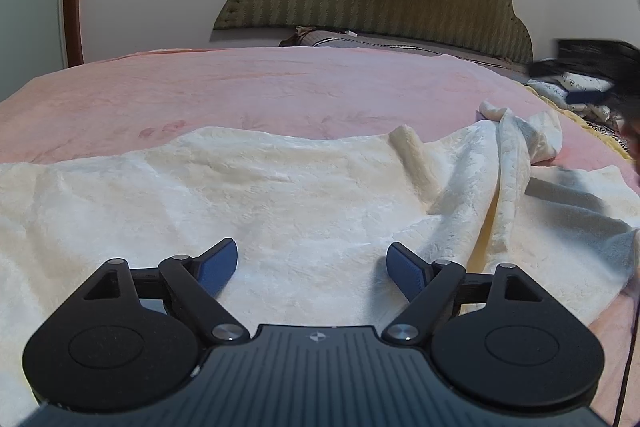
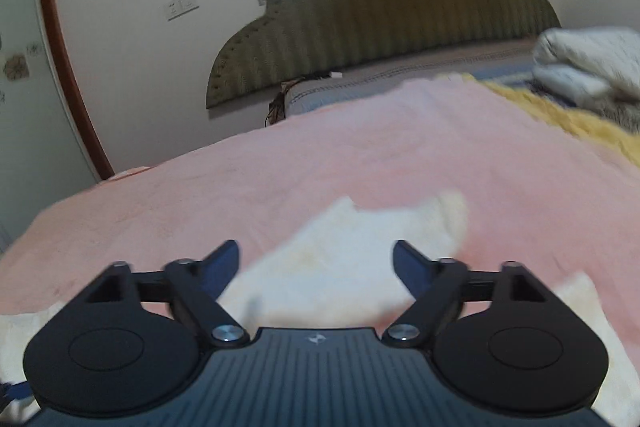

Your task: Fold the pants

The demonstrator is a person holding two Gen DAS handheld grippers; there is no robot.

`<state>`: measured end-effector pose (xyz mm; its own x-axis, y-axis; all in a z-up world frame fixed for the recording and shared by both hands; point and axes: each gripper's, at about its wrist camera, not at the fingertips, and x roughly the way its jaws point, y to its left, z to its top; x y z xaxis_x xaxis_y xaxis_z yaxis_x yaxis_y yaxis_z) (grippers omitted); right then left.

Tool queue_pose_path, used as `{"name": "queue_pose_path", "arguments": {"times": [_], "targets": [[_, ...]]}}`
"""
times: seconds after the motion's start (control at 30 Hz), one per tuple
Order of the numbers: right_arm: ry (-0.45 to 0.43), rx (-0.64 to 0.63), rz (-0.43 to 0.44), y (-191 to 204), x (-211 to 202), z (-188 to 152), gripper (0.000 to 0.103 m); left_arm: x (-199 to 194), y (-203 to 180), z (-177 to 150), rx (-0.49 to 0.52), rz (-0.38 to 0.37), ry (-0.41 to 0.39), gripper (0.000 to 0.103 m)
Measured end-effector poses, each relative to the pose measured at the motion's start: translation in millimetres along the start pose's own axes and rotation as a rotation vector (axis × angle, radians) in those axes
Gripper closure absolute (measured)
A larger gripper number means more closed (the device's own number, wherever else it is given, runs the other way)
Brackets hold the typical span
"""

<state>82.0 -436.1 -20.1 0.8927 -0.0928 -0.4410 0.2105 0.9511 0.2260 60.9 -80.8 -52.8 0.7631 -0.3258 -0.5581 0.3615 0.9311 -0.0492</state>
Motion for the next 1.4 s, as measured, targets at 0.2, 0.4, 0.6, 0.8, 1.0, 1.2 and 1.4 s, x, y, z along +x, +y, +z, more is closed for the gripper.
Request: {"name": "queue_pose_path", "arguments": {"times": [0.2, 0.4, 0.6, 0.8, 1.0, 1.2, 1.4], "targets": [[0.130, -0.259, -0.231, 73, 89, 15, 0.013, -1, 4, 0, -0.022, -0.030, -0.005, 0.015], [0.132, -0.398, -0.528, 65, 92, -5, 0.013, 1, 6, 1, -0.030, -0.043, -0.003, 0.013], [0.093, -0.207, -0.674, -27, 0, -18, 0.012, 2, 4, 1, -0.016, -0.034, 0.003, 0.012], [-0.055, 0.144, -0.478, -93, -80, -25, 0.012, 3, 1, 0, -0.004, -0.021, 0.006, 0.012], [0.119, 0.371, 0.087, -53, -9, -2, 0.013, 3, 3, 0, -0.017, -0.031, 0.003, 0.012], [0.203, 0.508, 0.108, -36, 56, -7, 0.034, 3, 6, 0, -0.033, -0.047, -0.001, 0.010], [0.188, 0.569, 0.069, -53, 83, -5, 0.068, 2, 7, 1, -0.036, -0.050, -0.001, 0.010]]}}
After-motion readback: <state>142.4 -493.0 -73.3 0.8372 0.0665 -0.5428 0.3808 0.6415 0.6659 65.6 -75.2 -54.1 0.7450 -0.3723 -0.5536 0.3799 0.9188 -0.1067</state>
